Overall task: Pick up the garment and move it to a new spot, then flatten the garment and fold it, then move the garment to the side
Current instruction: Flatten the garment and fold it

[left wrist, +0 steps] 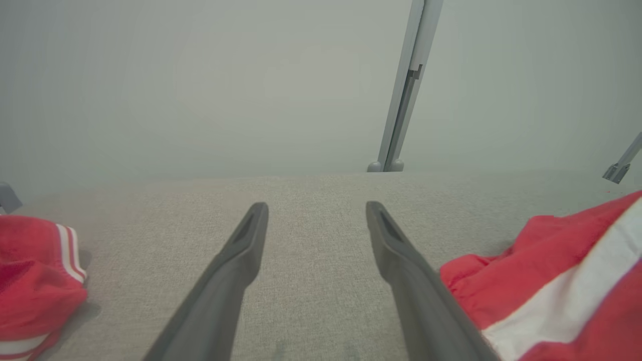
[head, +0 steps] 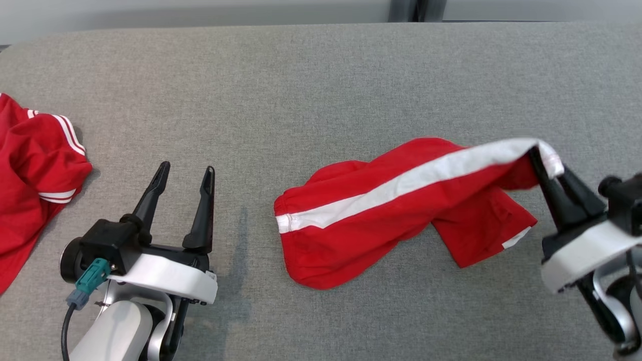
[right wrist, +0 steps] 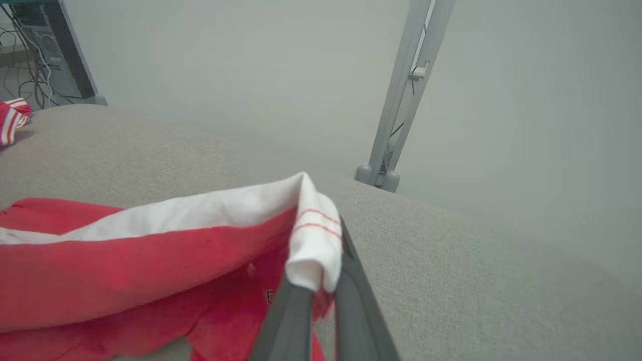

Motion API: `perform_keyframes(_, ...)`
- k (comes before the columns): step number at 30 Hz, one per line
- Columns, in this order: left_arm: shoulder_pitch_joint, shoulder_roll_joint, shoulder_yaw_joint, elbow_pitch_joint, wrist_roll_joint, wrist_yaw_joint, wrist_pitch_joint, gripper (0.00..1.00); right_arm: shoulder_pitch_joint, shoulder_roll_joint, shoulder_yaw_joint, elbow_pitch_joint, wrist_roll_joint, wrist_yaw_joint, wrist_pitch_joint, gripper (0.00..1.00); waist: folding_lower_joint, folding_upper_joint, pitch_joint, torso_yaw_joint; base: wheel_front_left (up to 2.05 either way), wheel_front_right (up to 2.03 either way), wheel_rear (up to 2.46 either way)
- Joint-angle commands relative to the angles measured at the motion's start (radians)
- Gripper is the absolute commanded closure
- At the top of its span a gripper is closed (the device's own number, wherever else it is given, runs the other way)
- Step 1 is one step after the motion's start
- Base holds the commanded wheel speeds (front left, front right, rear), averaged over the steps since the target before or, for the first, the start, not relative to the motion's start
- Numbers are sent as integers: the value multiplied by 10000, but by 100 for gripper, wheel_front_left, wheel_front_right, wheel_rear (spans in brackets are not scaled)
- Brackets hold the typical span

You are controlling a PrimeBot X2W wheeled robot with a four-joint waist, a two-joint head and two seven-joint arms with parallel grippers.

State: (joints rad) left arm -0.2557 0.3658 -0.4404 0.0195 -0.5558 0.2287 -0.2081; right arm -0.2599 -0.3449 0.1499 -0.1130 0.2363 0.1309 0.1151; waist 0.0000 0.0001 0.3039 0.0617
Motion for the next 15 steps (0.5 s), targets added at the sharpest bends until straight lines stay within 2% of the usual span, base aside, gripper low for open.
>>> perform_keyframes(1, -214, 28, -4, 22, -9, -40, 0, 0, 286, 28, -42, 141, 29, -1, 56, 100, 0, -1, 46, -17, 0, 0, 0)
perform_keyframes(5, -251, 10, -70, 74, -14, -68, 53, 0, 870, 197, -231, 996, 339, -2, -275, 100, 0, -1, 125, -62, 0, 0, 0)
perform_keyframes(10, -338, 83, -92, 111, -12, -84, 89, 0, 821, 415, -172, 2316, 630, -1, -954, 100, 0, -1, 185, -103, 0, 0, 0)
perform_keyframes(12, -362, 113, -89, 126, -23, -82, 108, 0, 681, 450, -92, 2667, 675, -2, -1249, 56, 0, -1, 165, -115, 0, 0, 0)
perform_keyframes(13, -355, 132, -80, 133, -26, -69, 95, 0, 636, 519, -78, 2800, 735, -1, -1397, 0, 0, -1, 141, -126, 0, 0, 0)
perform_keyframes(15, -267, 160, -52, 142, -51, -16, 70, 0, 679, 555, -140, 3047, 801, -2, -1610, 0, 0, -1, 66, -182, 0, 0, 0)
